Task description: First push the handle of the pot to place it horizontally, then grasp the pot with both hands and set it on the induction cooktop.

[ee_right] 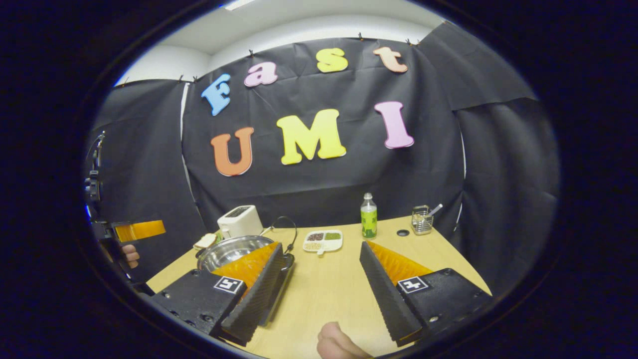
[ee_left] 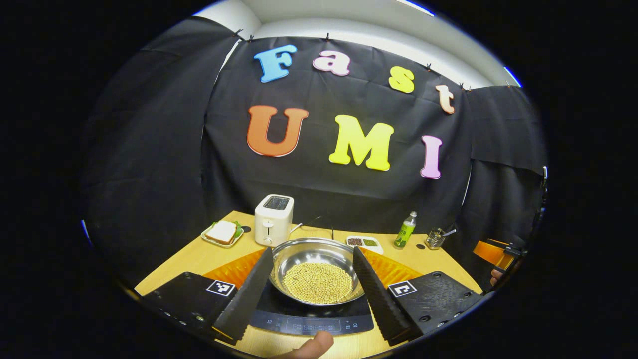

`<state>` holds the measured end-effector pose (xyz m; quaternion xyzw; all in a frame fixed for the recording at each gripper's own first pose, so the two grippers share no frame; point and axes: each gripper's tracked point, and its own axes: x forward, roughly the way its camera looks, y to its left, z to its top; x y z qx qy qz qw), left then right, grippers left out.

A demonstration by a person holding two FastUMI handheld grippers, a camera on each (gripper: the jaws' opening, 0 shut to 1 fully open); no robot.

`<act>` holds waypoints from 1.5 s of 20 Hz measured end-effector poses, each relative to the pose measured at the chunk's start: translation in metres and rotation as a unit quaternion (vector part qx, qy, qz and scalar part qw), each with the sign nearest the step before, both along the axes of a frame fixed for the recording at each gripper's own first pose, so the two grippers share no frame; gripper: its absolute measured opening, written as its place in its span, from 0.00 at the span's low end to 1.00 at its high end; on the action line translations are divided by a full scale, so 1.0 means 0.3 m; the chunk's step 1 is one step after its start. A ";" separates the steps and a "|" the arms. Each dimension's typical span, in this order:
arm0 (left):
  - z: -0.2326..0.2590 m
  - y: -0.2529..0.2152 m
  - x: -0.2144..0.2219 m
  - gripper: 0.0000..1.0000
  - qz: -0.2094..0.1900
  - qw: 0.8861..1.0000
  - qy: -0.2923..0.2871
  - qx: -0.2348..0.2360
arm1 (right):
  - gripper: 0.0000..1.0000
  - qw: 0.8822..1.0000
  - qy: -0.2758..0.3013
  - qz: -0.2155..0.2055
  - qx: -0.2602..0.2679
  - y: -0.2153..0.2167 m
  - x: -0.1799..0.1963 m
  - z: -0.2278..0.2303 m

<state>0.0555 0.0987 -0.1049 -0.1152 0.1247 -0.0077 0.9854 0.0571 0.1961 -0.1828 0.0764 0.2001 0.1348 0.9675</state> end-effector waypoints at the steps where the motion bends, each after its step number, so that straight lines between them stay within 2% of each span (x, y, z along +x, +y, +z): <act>1: 0.035 -0.020 -0.027 0.95 -0.001 1.000 -0.012 0.000 | 0.98 1.000 -0.011 -0.003 -0.002 -0.024 -0.020 0.031; 4: 0.114 -0.082 -0.127 0.95 -0.002 0.999 -0.041 -0.001 | 0.96 0.999 -0.034 -0.024 -0.025 -0.112 -0.091 0.093; 7: 0.165 -0.113 -0.225 0.95 0.011 0.998 -0.066 0.012 | 0.96 0.998 -0.031 -0.041 -0.037 -0.192 -0.165 0.113; 11: 0.155 -0.142 -0.353 0.95 0.023 0.996 -0.076 0.047 | 0.96 0.997 -0.046 -0.063 -0.022 -0.305 -0.228 0.164; 15: 0.168 -0.188 -0.394 0.95 0.021 0.996 -0.082 0.041 | 0.95 0.993 -0.070 -0.095 0.025 -0.399 -0.284 0.246; 17: 0.172 -0.182 -0.408 0.95 0.030 0.994 -0.087 0.061 | 0.94 0.992 -0.079 -0.091 0.029 -0.424 -0.307 0.275; 20: 0.151 -0.213 -0.413 0.95 0.030 0.993 -0.082 0.083 | 0.94 0.992 -0.091 -0.086 0.009 -0.446 -0.321 0.282; 25: 0.174 -0.261 -0.414 0.95 0.009 0.992 -0.098 0.079 | 0.94 0.993 -0.096 -0.068 -0.001 -0.421 -0.353 0.288; 26: 0.183 -0.270 -0.421 0.95 0.006 0.991 -0.104 0.078 | 0.97 0.993 -0.100 -0.067 -0.002 -0.420 -0.357 0.299; 30: 0.190 -0.262 -0.431 0.95 0.009 0.990 -0.115 0.079 | 0.94 0.992 -0.114 -0.059 -0.007 -0.406 -0.377 0.317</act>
